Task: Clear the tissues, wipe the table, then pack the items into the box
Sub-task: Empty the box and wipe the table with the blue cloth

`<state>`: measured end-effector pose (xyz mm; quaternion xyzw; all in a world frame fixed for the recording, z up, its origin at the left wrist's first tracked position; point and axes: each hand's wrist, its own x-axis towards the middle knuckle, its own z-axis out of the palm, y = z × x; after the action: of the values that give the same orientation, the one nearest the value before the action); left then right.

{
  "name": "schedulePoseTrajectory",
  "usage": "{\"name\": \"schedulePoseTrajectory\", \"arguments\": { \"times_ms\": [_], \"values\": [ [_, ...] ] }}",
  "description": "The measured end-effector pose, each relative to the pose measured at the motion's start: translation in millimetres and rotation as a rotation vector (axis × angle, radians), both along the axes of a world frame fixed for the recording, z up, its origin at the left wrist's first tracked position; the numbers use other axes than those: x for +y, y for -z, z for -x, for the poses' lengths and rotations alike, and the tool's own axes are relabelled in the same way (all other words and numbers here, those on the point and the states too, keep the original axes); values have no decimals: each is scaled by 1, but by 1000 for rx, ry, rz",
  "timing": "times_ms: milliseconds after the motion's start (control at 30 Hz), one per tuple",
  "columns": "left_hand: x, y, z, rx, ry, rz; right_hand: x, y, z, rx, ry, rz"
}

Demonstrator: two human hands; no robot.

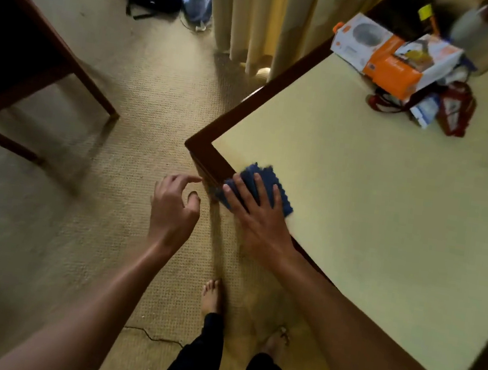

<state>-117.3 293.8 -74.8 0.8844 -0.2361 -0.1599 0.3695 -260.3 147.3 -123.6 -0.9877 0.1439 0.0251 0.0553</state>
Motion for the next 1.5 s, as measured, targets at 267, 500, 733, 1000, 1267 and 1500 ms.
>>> {"name": "schedulePoseTrajectory", "arguments": {
  "times_ms": [267, 500, 733, 1000, 1267, 1500],
  "values": [
    [-49, -31, 118, -35, 292, 31, 14, -3, 213, 111, 323, -29],
    [-74, -35, 227, 40, 456, -4, 24, -13, 369, 143, 508, 23],
    [-85, -43, 354, 68, 518, -68, 28, -25, 488, 105, 462, 31],
    [-115, -61, 477, 207, 509, -72, -33, -26, 579, 78, 453, -361],
    [-173, -74, 527, 446, 488, -71, -107, -134, 578, -413, 1093, -1031],
    [-248, -68, 547, 1083, 352, 257, -197, -155, 543, -686, 1200, -1449]
  ]
}}
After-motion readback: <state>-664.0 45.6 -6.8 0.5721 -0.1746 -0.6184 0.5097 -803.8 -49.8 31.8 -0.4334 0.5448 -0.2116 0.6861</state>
